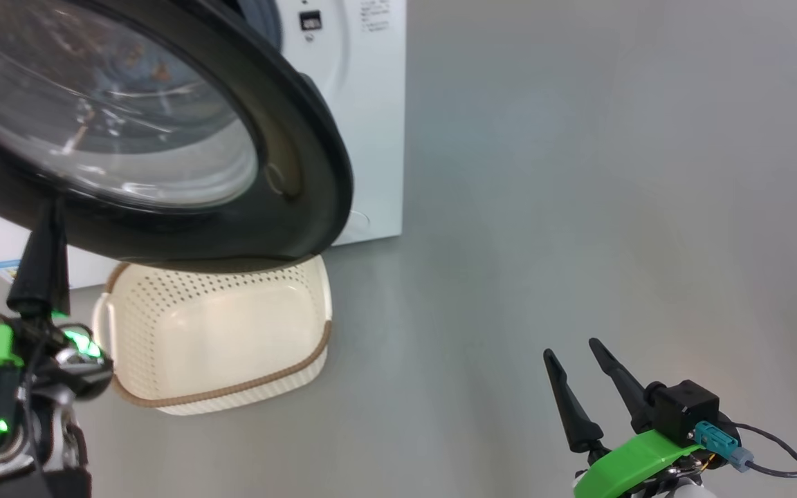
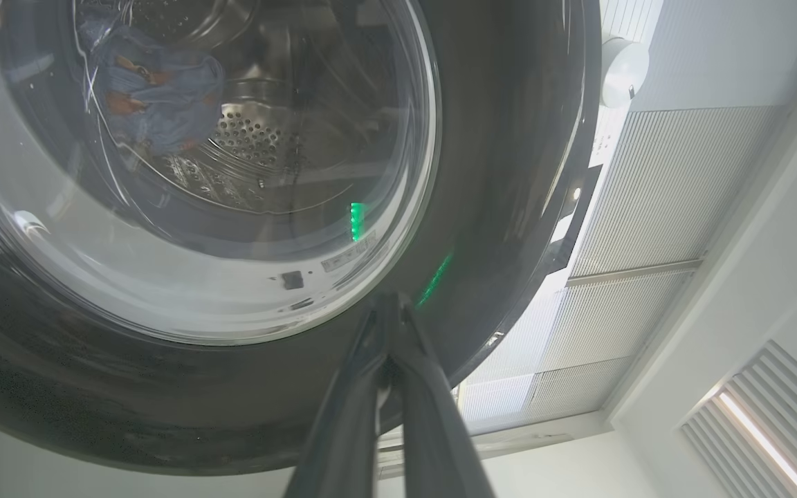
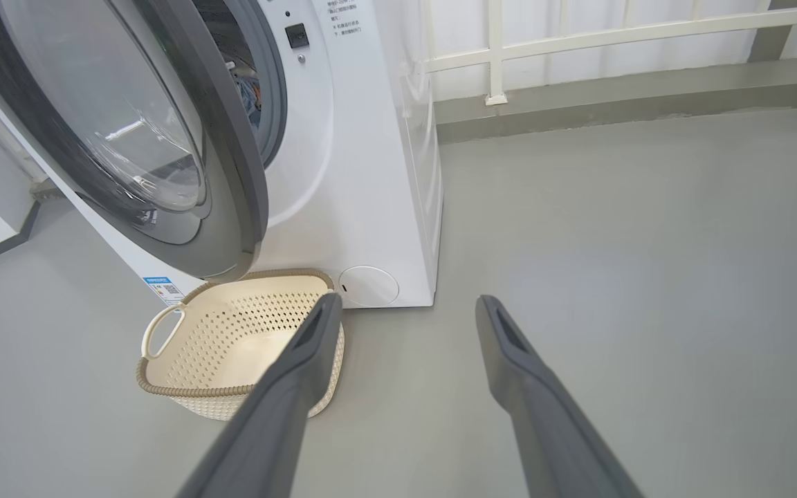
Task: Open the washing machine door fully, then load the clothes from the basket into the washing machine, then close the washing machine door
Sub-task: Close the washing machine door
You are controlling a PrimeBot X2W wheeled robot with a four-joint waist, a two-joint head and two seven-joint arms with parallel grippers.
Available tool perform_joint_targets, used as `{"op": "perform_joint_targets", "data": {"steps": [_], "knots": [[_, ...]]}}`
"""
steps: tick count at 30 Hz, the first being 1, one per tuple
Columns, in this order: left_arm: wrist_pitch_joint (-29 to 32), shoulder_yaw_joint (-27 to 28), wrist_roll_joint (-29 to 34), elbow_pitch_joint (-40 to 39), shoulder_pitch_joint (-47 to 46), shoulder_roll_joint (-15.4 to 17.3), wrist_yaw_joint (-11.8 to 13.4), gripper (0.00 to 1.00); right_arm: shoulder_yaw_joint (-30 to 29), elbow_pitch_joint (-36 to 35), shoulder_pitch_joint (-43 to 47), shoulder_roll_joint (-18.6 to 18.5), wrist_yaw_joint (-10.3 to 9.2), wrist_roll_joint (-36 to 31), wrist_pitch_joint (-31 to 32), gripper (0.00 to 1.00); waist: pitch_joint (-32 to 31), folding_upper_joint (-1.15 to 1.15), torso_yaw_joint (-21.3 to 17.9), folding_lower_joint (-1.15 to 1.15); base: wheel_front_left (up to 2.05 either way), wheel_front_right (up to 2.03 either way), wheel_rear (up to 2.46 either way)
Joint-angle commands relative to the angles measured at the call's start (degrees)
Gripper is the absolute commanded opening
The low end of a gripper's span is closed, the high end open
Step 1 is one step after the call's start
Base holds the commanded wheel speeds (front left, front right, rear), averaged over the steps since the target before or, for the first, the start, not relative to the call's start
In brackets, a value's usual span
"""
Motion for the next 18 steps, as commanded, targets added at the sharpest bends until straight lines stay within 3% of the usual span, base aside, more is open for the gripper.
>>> {"op": "perform_joint_targets", "data": {"steps": [1, 18], "knots": [[-1.0, 0.94, 0.48, -1.98, 1.05, 1.68, -0.4, 0.0, 1.36, -0.96, 0.22, 0.1, 0.09, -0.87, -0.7, 1.0, -2.48, 0.0, 2.39, 0.0, 0.0, 0.0, 0.0], [-13.0, -2.01, 6.59, -4.32, 11.62, 2.8, -0.41, 0.0, 1.11, -1.3, 2.39, 0.1, 0.09, -0.07, -0.7, 1.0, -6.02, 0.0, 4.23, 0.0, 0.0, 0.0, 0.0]]}}
